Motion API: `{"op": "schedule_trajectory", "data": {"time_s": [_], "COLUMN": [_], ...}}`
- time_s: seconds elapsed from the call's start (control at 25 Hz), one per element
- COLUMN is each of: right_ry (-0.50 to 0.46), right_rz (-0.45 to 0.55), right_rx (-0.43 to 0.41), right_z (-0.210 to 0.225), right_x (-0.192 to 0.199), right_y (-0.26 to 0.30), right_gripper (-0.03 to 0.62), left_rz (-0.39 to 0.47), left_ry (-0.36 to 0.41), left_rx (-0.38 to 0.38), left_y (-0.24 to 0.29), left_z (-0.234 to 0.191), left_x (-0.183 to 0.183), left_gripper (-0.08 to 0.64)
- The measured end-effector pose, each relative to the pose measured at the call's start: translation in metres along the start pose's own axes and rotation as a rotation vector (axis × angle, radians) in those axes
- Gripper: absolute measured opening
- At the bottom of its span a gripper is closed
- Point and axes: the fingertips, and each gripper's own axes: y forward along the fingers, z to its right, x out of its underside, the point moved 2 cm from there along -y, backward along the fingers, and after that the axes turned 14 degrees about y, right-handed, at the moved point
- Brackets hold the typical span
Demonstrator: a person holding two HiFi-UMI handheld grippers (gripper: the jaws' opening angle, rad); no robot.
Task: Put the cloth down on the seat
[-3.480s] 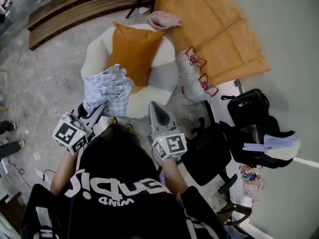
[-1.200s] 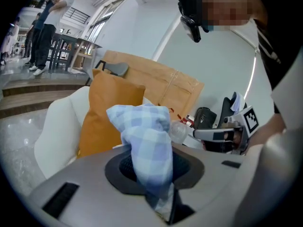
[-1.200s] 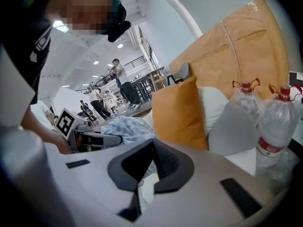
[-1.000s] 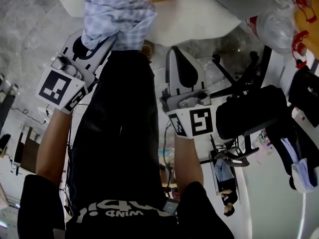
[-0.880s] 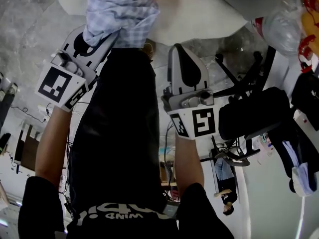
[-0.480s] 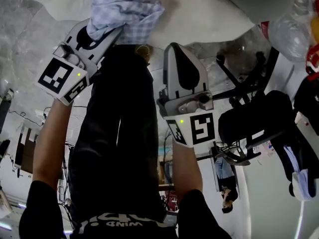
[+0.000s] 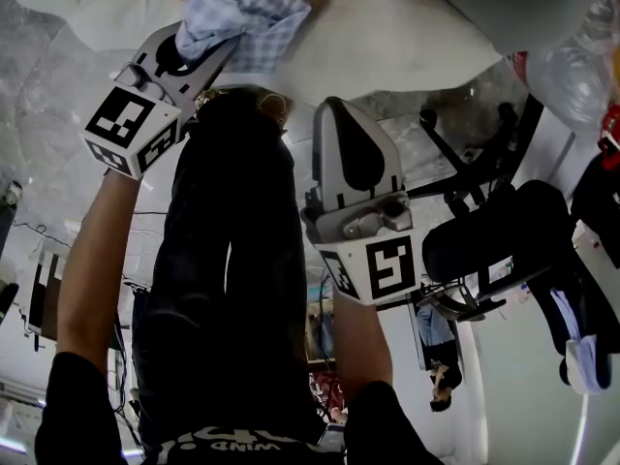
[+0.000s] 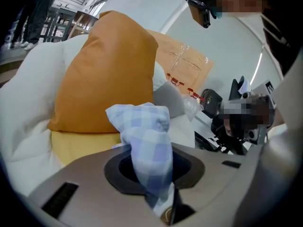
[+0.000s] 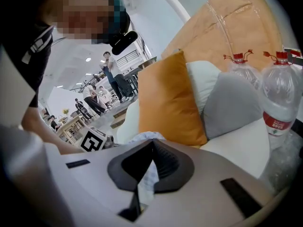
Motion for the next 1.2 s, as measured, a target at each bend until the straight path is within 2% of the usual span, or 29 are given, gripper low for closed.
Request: {"op": "schedule_trajectory", "data": {"time_s": [0.32,0.44,0.84,1.04,1.2], "right_ry": [0.009,0.008,0.004,0.003,0.003], "right_rz": [-0.006,-0.011,-0.018,-0.03,-0.032], "right_rx": [-0.005,-0.006,-0.023,-0.026,-0.029], "right_z": [-0.01,-0.01,-0.014,-0.012,-0.008], "right_x": [0.005,0.006,0.006,0.009,0.01], "right_y": [-0.001,-0.002,-0.003,-0.004,-0.005], "right_gripper": [0.02,0.018,0.02,0.02,0.02], "left_rz": [-0.077,-0.106,-0.174,-0.194,-0.211], "left_ry": [0.006,0.017,-0.018,0.005,0.065], "left_rx": [-0.051,-0.075,-0.184,-0.243,-0.351], "left_y": [0.004,0.002,-0.01,-0.009,-0.014], "left_z": [-0.023,-0.026,-0.041,-0.05,-0.057], "left_x": [0.017,0.02,0.035,0.039,0.043], "left_gripper": [0.129,0.191,0.315,0.419,0.52]}}
